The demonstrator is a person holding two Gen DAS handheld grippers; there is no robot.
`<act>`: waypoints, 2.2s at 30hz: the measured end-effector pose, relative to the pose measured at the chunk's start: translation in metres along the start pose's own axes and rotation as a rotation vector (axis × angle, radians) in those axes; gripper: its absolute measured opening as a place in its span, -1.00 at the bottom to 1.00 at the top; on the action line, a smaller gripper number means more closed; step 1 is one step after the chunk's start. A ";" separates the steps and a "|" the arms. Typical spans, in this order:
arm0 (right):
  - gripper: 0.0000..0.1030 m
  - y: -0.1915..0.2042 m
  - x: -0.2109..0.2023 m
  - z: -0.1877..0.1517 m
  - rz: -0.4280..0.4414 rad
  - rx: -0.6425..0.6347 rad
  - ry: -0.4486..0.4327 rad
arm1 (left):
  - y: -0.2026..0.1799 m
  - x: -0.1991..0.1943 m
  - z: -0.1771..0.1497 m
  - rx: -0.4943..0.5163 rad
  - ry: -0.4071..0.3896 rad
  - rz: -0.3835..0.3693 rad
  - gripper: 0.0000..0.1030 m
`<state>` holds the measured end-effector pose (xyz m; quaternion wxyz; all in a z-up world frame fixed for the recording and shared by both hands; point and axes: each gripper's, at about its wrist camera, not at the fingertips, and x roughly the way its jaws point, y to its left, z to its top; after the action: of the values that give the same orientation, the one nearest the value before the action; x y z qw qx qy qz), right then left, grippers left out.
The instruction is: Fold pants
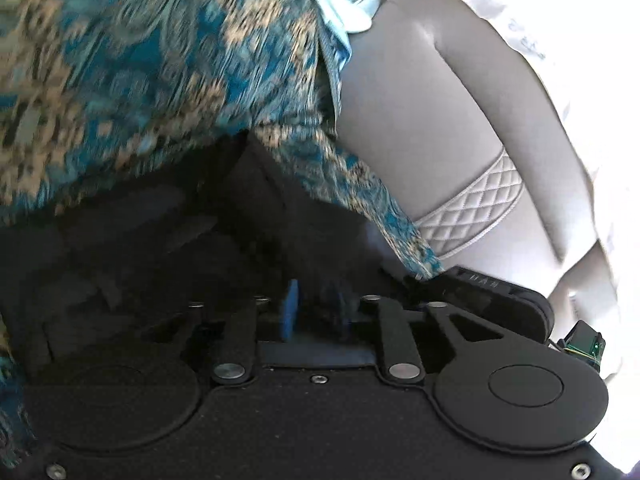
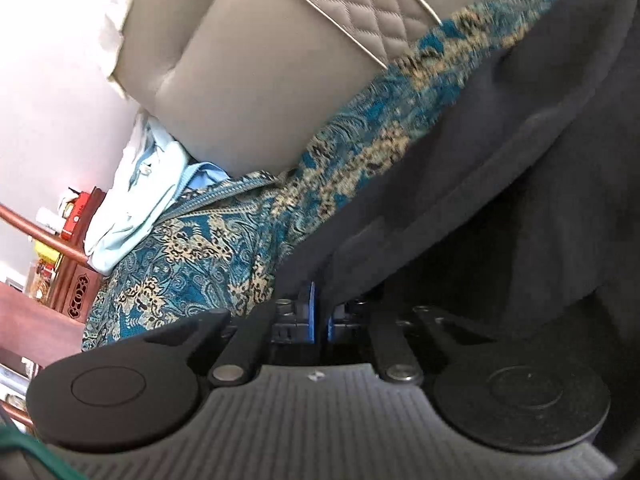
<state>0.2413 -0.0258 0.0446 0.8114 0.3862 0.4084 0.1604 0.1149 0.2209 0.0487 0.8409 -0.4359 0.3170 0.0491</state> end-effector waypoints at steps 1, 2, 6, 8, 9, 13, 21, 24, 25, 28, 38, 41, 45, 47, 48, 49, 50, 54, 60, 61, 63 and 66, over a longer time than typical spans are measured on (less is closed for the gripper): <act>-0.78 0.004 -0.004 0.000 0.006 -0.017 -0.013 | 0.005 0.001 0.000 -0.021 0.021 -0.025 -0.26; -0.78 0.007 -0.009 0.001 0.009 -0.032 -0.023 | 0.008 0.001 0.000 -0.039 0.034 -0.050 -0.14; -0.78 0.025 -0.020 0.004 0.008 -0.111 -0.058 | 0.009 0.006 0.000 -0.057 0.061 -0.114 0.16; -0.78 0.030 -0.022 0.002 0.002 -0.142 -0.058 | 0.008 0.008 0.002 -0.064 0.042 -0.122 0.31; -0.78 0.032 -0.024 0.001 0.000 -0.153 -0.059 | 0.008 0.011 0.005 -0.067 0.034 -0.122 0.35; -0.78 0.033 -0.033 -0.006 -0.008 -0.182 -0.078 | 0.012 0.028 0.022 -0.155 0.049 -0.080 0.41; -0.78 0.036 -0.050 -0.015 -0.017 -0.213 -0.108 | 0.011 0.039 0.022 -0.215 0.040 -0.010 -0.11; -0.78 0.032 -0.053 -0.020 -0.026 -0.213 -0.099 | 0.006 0.037 0.020 -0.168 -0.001 0.015 -0.46; -0.78 0.029 -0.053 -0.022 -0.027 -0.213 -0.095 | 0.006 0.034 0.019 -0.161 -0.012 0.015 -0.57; -0.77 0.022 -0.052 -0.030 -0.046 -0.216 -0.086 | 0.003 0.020 0.019 -0.126 -0.067 0.022 -0.78; -0.41 0.001 -0.037 -0.048 -0.087 -0.158 -0.083 | 0.008 0.000 0.021 -0.091 -0.121 0.048 -0.88; -0.41 -0.004 -0.033 -0.046 -0.093 -0.133 -0.110 | 0.011 -0.001 0.023 -0.096 -0.116 0.047 -0.88; -0.41 -0.014 -0.028 -0.038 -0.121 -0.097 -0.151 | 0.015 -0.002 0.023 -0.090 -0.115 0.050 -0.88; -0.36 -0.021 -0.027 -0.031 -0.151 -0.081 -0.183 | 0.015 -0.004 0.021 -0.086 -0.116 0.049 -0.88; -0.29 -0.025 -0.027 -0.027 -0.166 -0.069 -0.201 | 0.016 -0.005 0.021 -0.084 -0.117 0.049 -0.88; -0.29 -0.030 -0.027 -0.021 -0.189 -0.055 -0.219 | 0.016 -0.006 0.021 -0.082 -0.118 0.049 -0.88; -0.38 -0.034 -0.028 -0.014 -0.218 -0.043 -0.235 | 0.017 -0.007 0.021 -0.081 -0.120 0.049 -0.88; -0.55 -0.059 -0.034 0.020 -0.290 -0.001 -0.296 | 0.021 -0.011 0.022 -0.086 -0.120 0.050 -0.88; -0.49 -0.100 -0.057 0.084 -0.446 0.022 -0.415 | 0.022 -0.010 0.023 -0.080 -0.126 0.068 -0.88; -0.51 -0.112 -0.065 0.097 -0.461 0.047 -0.434 | 0.022 -0.010 0.023 -0.073 -0.128 0.073 -0.88; -0.51 -0.138 -0.082 0.121 -0.485 0.088 -0.475 | 0.022 -0.008 0.023 -0.068 -0.124 0.083 -0.88; -0.52 -0.176 -0.111 0.157 -0.559 0.140 -0.533 | 0.023 -0.004 0.024 -0.062 -0.119 0.104 -0.88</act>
<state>0.2873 -0.2820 0.0286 0.8731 0.3426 0.2829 -0.2008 0.1149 0.2542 0.0448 0.8407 -0.4409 0.2869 0.1285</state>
